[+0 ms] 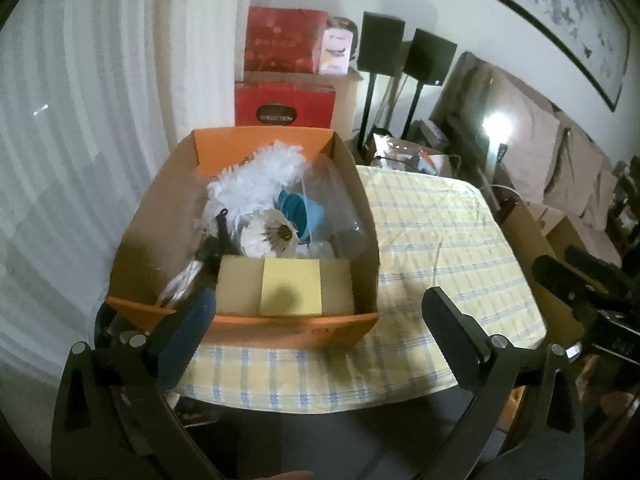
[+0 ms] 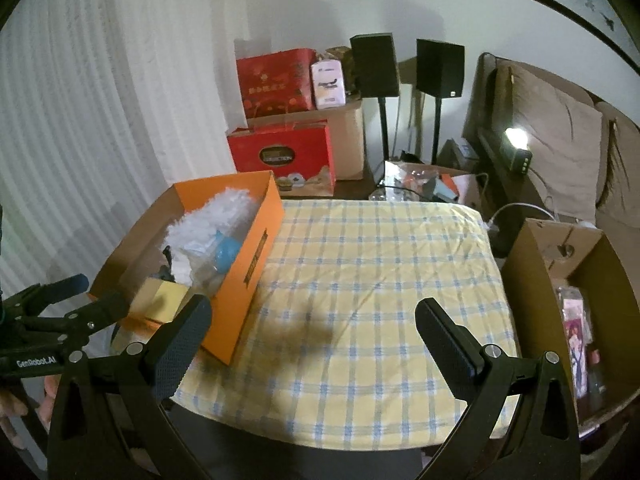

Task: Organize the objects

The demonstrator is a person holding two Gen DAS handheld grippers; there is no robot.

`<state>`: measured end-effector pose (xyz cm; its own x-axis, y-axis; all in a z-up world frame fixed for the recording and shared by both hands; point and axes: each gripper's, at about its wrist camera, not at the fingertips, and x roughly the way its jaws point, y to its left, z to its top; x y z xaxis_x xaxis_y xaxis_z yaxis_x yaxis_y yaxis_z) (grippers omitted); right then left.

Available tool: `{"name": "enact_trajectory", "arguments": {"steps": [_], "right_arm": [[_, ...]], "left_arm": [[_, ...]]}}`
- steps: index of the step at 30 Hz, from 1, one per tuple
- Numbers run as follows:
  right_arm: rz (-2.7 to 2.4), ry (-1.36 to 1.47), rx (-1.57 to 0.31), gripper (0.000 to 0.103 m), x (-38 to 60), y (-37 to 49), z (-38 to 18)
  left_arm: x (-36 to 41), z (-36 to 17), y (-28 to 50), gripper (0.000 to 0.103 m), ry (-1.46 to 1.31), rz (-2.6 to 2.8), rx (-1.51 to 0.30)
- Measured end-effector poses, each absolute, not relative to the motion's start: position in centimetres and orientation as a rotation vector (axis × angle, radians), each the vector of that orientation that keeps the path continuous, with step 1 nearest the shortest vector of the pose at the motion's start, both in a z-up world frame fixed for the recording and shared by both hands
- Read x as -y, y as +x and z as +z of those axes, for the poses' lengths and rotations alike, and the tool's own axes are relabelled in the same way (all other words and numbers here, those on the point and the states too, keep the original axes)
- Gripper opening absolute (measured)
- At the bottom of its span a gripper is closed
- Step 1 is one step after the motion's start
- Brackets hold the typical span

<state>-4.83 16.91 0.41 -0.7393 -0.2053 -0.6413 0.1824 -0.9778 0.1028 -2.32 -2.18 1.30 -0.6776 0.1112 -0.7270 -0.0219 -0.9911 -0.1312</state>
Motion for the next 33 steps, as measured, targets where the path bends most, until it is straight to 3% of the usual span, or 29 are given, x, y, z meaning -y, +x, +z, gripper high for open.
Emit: {"name": "enact_trajectory", "arguments": {"steps": [33], "right_arm": [[-2.873,0.996,-0.017,0.103,-17.5,-0.2,-0.8]], "left_arm": [[0.8,1.4,1.0,0.103,-1.191,2.828,0.117]]}}
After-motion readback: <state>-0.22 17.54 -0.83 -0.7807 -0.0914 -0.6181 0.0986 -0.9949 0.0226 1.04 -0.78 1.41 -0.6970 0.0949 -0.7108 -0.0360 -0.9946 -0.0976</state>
